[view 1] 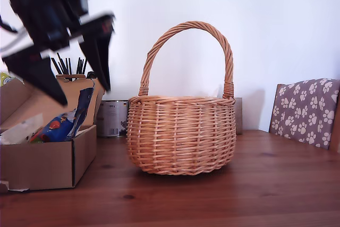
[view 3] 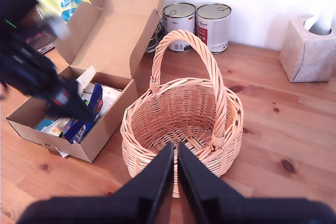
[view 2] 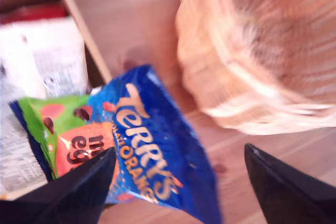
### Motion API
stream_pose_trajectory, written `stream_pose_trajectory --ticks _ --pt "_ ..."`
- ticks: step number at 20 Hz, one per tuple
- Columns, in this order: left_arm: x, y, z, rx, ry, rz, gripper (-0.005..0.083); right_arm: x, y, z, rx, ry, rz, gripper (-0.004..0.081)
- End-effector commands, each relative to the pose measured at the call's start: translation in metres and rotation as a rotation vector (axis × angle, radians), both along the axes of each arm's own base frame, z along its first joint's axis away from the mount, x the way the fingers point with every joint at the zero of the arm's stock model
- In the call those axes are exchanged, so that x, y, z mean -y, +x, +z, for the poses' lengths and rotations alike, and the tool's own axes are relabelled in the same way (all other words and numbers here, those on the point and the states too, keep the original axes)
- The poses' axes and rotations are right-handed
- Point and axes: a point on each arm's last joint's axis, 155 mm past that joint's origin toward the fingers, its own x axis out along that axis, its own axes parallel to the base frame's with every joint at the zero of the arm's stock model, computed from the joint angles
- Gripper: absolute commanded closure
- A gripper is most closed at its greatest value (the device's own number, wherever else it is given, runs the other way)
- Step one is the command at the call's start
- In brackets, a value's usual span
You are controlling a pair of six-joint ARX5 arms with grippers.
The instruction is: Move the bags of Easter eggs from the cardboard box on the left into the woven basket on the right side.
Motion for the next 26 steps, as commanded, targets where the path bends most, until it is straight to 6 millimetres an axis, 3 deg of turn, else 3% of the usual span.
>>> stream_pose_trajectory --ticks 1,5,14,21,24,26 --pt "0.001 -0.001 -0.016 -0.038 0.026 0.004 0.0064 0.000 0.000 0.001 0.006 -0.001 0.005 0.0783" --pt "-0.019 -0.007 -0.030 -0.073 0.138 0.035 0.0064 -0.001 -0.001 0.001 0.007 -0.003 0.009 0.0783" --pt "-0.060 0.007 -0.002 -0.024 0.277 0.080 0.0064 -0.003 -0.003 0.000 0.011 -0.013 0.031 0.0783" --pt "-0.106 0.008 -0.004 -0.064 0.369 0.138 0.0064 -0.003 -0.003 0.000 0.010 -0.013 0.030 0.0783" --pt "-0.112 0.010 -0.005 -0.083 0.329 0.141 0.0064 -0.003 -0.003 0.000 0.010 -0.013 0.030 0.0783" --pt "-0.105 0.009 -0.010 -0.108 0.277 0.120 0.0064 -0.003 -0.003 0.000 0.010 -0.013 0.030 0.0783"
